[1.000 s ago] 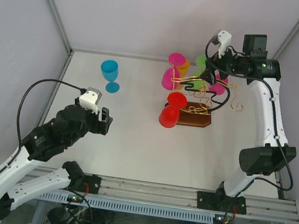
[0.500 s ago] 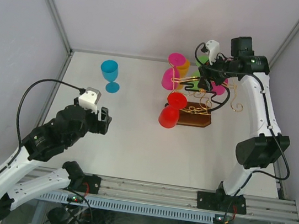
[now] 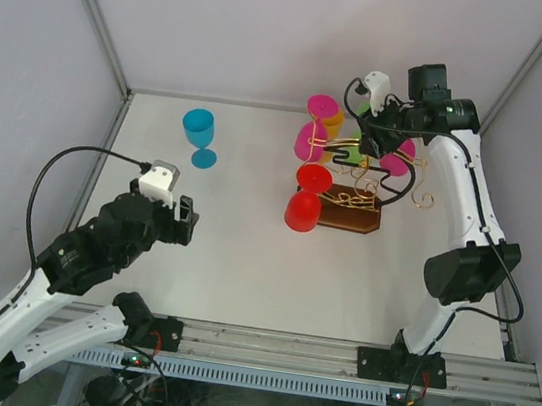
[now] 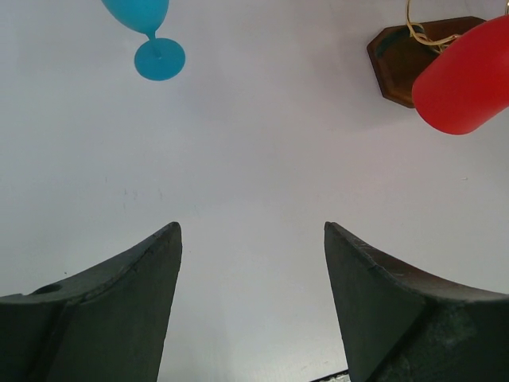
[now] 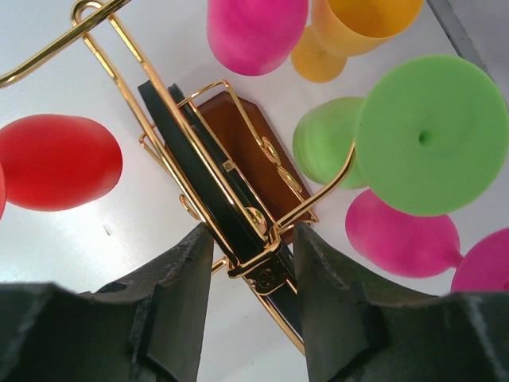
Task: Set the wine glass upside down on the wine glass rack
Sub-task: Move the wine rack to the center of the board.
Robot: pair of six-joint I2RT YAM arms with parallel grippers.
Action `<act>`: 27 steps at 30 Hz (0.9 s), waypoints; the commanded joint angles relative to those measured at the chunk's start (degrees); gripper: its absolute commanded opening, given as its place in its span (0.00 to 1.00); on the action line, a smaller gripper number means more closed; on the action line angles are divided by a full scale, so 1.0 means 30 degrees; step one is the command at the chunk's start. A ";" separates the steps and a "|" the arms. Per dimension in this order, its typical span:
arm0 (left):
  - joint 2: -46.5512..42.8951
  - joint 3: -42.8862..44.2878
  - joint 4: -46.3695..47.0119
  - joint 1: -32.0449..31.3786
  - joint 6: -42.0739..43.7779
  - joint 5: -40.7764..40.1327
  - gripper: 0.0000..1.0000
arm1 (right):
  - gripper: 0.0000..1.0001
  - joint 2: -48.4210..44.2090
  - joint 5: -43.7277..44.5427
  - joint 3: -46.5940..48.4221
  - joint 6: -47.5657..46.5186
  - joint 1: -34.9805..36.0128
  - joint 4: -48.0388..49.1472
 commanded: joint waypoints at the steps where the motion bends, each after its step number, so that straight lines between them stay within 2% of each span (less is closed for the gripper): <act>1: -0.0112 -0.0400 0.0203 0.0109 -0.0165 -0.0333 0.76 | 0.37 0.0033 0.0271 0.0572 0.1118 0.0426 0.0163; 6: -0.0088 -0.0438 0.0203 0.0103 -0.0110 -0.0445 0.76 | 0.30 -0.0002 0.0984 0.0408 0.1566 0.0737 0.0267; 9: -0.0110 -0.0419 0.0171 0.0103 -0.0125 -0.0531 0.76 | 0.20 -0.0126 0.1661 0.0219 0.2068 0.0939 0.0561; 18: -0.0195 -0.0378 0.0064 0.0111 -0.0096 -0.0920 0.76 | 0.06 -0.0600 0.2365 -0.0445 0.4136 0.1765 0.1486; 27: -0.0244 -0.0319 -0.0112 0.0132 -0.0143 -0.1557 0.78 | 0.01 -0.0693 0.3911 -0.0669 0.7047 0.3096 0.3290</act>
